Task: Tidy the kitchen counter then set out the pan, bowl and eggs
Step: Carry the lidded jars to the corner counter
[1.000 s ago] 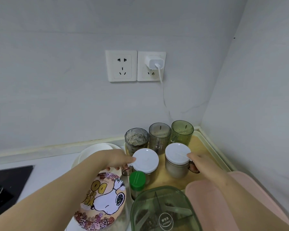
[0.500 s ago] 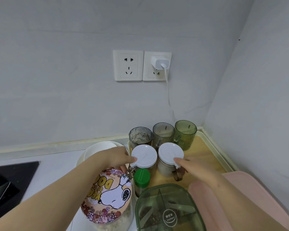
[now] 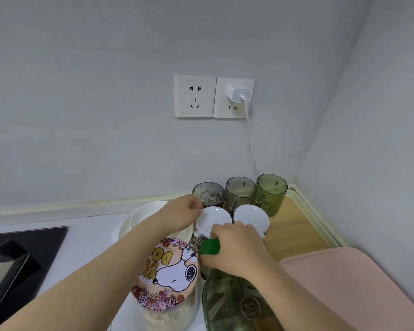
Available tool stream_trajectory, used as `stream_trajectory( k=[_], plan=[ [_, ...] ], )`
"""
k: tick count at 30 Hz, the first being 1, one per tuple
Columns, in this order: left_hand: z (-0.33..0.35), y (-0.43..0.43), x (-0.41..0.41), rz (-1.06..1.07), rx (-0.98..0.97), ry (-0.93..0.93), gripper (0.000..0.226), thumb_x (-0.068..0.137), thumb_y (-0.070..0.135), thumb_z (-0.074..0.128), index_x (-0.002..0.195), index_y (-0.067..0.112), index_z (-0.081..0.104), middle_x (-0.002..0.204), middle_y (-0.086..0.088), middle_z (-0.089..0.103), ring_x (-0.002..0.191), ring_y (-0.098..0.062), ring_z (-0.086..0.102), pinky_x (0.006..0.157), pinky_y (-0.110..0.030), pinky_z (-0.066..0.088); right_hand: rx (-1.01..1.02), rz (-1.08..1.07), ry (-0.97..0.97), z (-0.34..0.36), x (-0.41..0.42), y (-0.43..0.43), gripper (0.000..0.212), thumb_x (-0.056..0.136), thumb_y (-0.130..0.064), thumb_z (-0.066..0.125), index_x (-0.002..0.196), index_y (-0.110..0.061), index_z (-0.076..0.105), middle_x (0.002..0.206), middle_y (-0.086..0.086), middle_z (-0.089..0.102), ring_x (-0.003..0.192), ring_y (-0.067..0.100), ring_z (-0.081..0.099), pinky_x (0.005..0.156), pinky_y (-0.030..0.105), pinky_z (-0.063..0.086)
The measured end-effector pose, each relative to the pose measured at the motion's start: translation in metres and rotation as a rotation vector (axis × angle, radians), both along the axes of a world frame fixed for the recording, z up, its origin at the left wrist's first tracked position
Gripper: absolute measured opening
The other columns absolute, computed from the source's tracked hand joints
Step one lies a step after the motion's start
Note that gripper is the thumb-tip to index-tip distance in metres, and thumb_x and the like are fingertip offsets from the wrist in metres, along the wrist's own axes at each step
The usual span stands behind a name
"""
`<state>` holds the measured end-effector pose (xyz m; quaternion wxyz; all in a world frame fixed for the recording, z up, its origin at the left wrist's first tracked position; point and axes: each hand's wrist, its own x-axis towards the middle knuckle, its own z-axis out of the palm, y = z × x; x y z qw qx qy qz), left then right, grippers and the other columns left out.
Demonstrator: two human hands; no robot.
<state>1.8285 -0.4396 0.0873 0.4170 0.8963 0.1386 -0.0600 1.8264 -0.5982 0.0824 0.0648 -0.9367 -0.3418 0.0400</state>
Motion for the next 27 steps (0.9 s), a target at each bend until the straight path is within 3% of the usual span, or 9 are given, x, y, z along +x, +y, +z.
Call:
stream_trajectory(
  k=[2, 5, 10, 14, 16, 19, 22, 24, 27],
  plan=[
    [-0.001, 0.002, -0.002, 0.01, -0.015, -0.005, 0.014, 0.095, 0.018, 0.046, 0.104, 0.019, 0.057, 0.103, 0.002, 0.055, 0.09, -0.016, 0.049, 0.076, -0.026, 0.039, -0.003, -0.003, 0.017, -0.003, -0.004, 0.003, 0.052, 0.08, -0.059, 0.054, 0.11, -0.018, 0.054, 0.106, 0.003, 0.062, 0.099, 0.023, 0.053, 0.077, 0.033, 0.034],
    [-0.002, 0.003, -0.003, 0.009, -0.031, -0.011, 0.011, 0.095, 0.017, 0.046, 0.099, 0.021, 0.056, 0.101, 0.002, 0.056, 0.089, -0.016, 0.05, 0.078, -0.027, 0.039, 0.04, -0.036, 0.05, -0.004, -0.006, 0.003, 0.042, 0.079, -0.051, 0.059, 0.101, -0.016, 0.056, 0.097, 0.003, 0.065, 0.079, 0.018, 0.05, 0.056, 0.026, 0.033],
    [0.001, 0.0, -0.003, 0.006, -0.004, -0.051, 0.012, 0.095, 0.015, 0.045, 0.097, 0.021, 0.055, 0.102, 0.002, 0.055, 0.091, -0.015, 0.049, 0.079, -0.023, 0.036, 0.183, -0.143, 0.173, 0.007, 0.004, -0.007, 0.038, 0.078, -0.048, 0.062, 0.104, -0.022, 0.056, 0.093, -0.004, 0.064, 0.08, 0.014, 0.056, 0.058, 0.023, 0.041],
    [0.002, -0.005, 0.0, -0.011, 0.044, -0.102, 0.011, 0.093, 0.011, 0.047, 0.098, 0.017, 0.055, 0.108, -0.003, 0.057, 0.091, -0.016, 0.049, 0.064, -0.014, 0.035, 0.446, -0.26, 0.233, 0.035, 0.022, -0.023, 0.027, 0.07, -0.048, 0.069, 0.088, -0.028, 0.063, 0.08, -0.011, 0.064, 0.076, 0.008, 0.06, 0.062, 0.026, 0.051],
    [0.002, -0.011, 0.002, -0.061, 0.098, -0.085, 0.015, 0.092, 0.014, 0.052, 0.106, 0.015, 0.056, 0.109, -0.004, 0.054, 0.085, -0.017, 0.048, 0.059, -0.013, 0.032, 0.597, -0.301, 0.244, 0.051, 0.031, -0.033, 0.019, 0.074, -0.041, 0.071, 0.084, -0.027, 0.064, 0.077, -0.013, 0.063, 0.071, 0.003, 0.058, 0.06, 0.02, 0.045],
    [-0.002, -0.019, 0.007, -0.154, 0.183, -0.015, 0.038, 0.086, 0.024, 0.063, 0.122, 0.019, 0.051, 0.126, -0.006, 0.046, 0.098, -0.019, 0.049, 0.075, -0.022, 0.039, 0.743, -0.383, 0.137, 0.067, 0.045, -0.049, 0.017, 0.077, -0.035, 0.072, 0.087, -0.026, 0.061, 0.076, -0.016, 0.059, 0.07, 0.0, 0.055, 0.058, 0.012, 0.039],
    [-0.007, -0.025, 0.008, -0.216, 0.277, 0.04, 0.058, 0.08, 0.027, 0.069, 0.132, 0.027, 0.043, 0.138, -0.004, 0.035, 0.123, -0.025, 0.042, 0.099, -0.028, 0.037, 0.817, -0.505, 0.005, 0.066, 0.056, -0.063, 0.023, 0.077, -0.029, 0.072, 0.096, -0.02, 0.063, 0.081, -0.008, 0.061, 0.077, 0.011, 0.057, 0.064, 0.018, 0.04],
    [-0.01, -0.029, 0.008, -0.246, 0.308, 0.054, 0.066, 0.079, 0.026, 0.07, 0.136, 0.028, 0.039, 0.141, -0.003, 0.032, 0.126, -0.025, 0.041, 0.101, -0.031, 0.039, 0.795, -0.576, -0.056, 0.06, 0.06, -0.071, 0.029, 0.078, -0.026, 0.071, 0.104, -0.015, 0.063, 0.091, 0.001, 0.064, 0.086, 0.019, 0.057, 0.072, 0.025, 0.042],
    [-0.012, -0.03, 0.007, -0.256, 0.347, 0.063, 0.069, 0.079, 0.026, 0.07, 0.139, 0.027, 0.035, 0.144, -0.003, 0.03, 0.127, -0.026, 0.039, 0.102, -0.032, 0.039, 0.731, -0.615, -0.08, 0.048, 0.061, -0.08, 0.03, 0.078, -0.023, 0.07, 0.106, -0.013, 0.062, 0.095, 0.008, 0.063, 0.087, 0.022, 0.055, 0.072, 0.028, 0.042]
  ],
)
